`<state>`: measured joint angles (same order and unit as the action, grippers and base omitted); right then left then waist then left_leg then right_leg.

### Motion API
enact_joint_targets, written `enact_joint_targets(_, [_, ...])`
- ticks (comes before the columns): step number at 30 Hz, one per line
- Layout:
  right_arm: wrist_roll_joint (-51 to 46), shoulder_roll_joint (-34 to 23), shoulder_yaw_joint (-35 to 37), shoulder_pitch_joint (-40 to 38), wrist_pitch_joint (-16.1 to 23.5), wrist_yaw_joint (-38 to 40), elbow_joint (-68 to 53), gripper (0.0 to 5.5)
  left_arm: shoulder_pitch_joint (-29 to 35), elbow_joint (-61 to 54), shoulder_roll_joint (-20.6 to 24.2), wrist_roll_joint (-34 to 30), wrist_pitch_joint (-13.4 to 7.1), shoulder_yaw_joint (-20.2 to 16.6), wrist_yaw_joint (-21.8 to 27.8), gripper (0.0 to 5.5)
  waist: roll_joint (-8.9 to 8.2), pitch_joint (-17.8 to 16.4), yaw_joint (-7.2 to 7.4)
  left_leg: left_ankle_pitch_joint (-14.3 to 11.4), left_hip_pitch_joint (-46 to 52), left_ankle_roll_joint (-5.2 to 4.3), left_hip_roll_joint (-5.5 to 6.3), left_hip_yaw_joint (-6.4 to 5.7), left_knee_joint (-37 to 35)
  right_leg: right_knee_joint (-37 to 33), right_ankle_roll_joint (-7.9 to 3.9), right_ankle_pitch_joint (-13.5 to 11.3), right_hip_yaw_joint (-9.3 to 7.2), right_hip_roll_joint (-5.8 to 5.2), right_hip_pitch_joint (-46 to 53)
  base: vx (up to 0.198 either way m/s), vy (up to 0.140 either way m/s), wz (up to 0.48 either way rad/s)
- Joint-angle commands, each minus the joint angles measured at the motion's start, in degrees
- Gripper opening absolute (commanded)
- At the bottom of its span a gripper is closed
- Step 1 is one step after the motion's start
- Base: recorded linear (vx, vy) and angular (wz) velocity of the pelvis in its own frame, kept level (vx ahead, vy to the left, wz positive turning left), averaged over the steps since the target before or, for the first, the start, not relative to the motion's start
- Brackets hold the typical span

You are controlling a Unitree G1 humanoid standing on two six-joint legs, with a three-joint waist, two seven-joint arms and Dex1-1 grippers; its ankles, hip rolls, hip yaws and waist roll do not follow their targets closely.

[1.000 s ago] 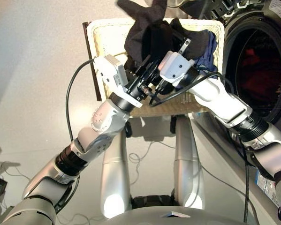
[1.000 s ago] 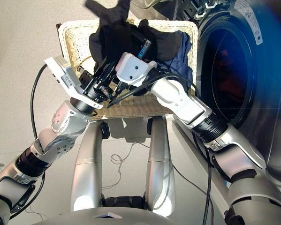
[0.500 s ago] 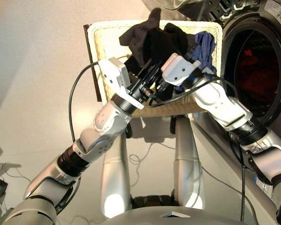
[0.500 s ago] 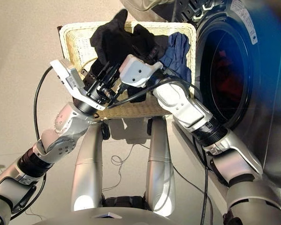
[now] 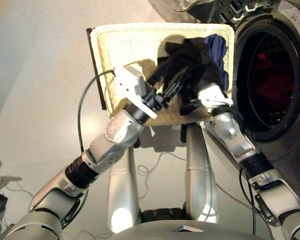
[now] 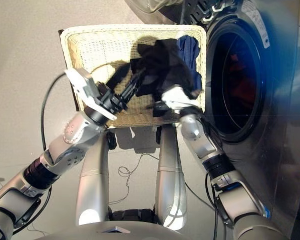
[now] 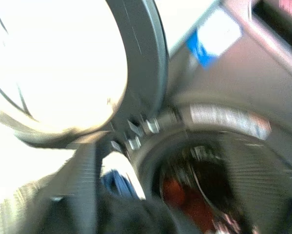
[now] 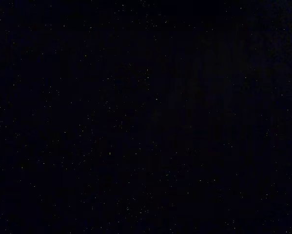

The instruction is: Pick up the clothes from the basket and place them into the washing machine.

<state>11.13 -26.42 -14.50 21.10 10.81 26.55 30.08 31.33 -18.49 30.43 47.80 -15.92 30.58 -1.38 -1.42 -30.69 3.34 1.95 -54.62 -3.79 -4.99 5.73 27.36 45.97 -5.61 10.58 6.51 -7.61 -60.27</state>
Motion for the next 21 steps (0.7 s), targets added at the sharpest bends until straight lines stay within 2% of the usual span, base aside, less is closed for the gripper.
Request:
enact_joint_targets(1, [-2.06, -0.59, 3.08, 0.14, 2.25, 7.10, -0.79, 0.00, 1.81, -5.76, -1.40, -2.03, -3.47, -0.28, -0.23, 5.50, 3.42, 0.89, 1.41, -6.90, -0.64, -1.63, -2.11, -1.89, 9.34, -11.05, -2.72, -10.82, -0.88, 0.31, 1.44, 0.000, 0.000, 0.000])
enact_joint_targets(6, [-5.86, 0.16, 6.80, 4.75, 1.49, 13.03, 5.73, 0.00, 2.75, -5.44, -2.68, -2.15, -3.80, 0.81, -1.02, 5.50, 3.95, 0.89, 0.99, -7.20, -0.93, -1.66, -2.00, -2.09, 9.76, -10.74, -2.72, -10.60, -0.89, 0.33, 1.19, 0.000, 0.000, 0.000])
enact_joint_targets(9, [-6.34, -2.19, 7.78, 8.51, 0.68, 15.46, 9.35, 0.00, 3.45, -4.68, -3.82, -1.99, -3.84, 1.59, -0.93, 5.50, 4.22, 0.89, 0.61, -7.28, -0.92, -1.65, -1.81, -2.19, 9.64, -10.58, -2.68, -10.52, -0.91, 0.36, 1.04, 0.000, 0.000, 0.000])
enact_joint_targets(13, [-13.61, -5.26, 11.36, 16.51, 1.79, 19.97, 17.92, 0.00, 4.72, -3.39, -5.37, -1.76, -3.99, 3.46, -1.45, 5.50, 4.69, 0.89, -0.21, -7.64, -1.23, -1.67, -1.53, -2.31, 10.11, -10.26, -2.64, -10.24, -0.84, 0.07, 0.90, 0.000, 0.000, 0.000])
enact_joint_targets(16, [-12.81, -7.11, 10.53, 19.43, 0.73, 22.54, 21.51, 0.00, 5.29, -2.93, -6.10, -1.51, -4.25, 3.94, -2.00, 5.50, 5.18, 0.89, -0.76, -7.74, -1.54, -1.64, -1.22, -2.39, 10.34, -10.01, -2.60, -10.11, -1.00, -0.06, 0.64, 0.000, 0.000, 0.000])
enact_joint_targets(19, [-13.58, -8.88, 10.34, 22.00, -0.11, 22.29, 24.41, 0.00, 5.65, -2.40, -6.58, -1.23, -4.27, 4.13, -1.91, 5.50, 5.44, 0.89, -1.11, -7.80, -1.85, -1.57, -1.11, -2.48, 10.57, -9.88, -2.57, -10.11, -0.96, -0.21, 0.36, 0.000, 0.000, 0.000])
enact_joint_targets(21, [-16.58, -12.36, 10.38, 25.26, -0.50, 21.44, 28.47, 0.00, 5.82, -2.20, -6.86, -0.94, -4.28, 4.72, -1.87, 5.50, 5.53, 0.89, -1.58, -7.90, -2.22, -1.59, -1.03, -2.52, 10.78, -9.69, -2.53, -10.06, -0.92, -0.33, -0.01, 0.000, 0.000, 0.000])
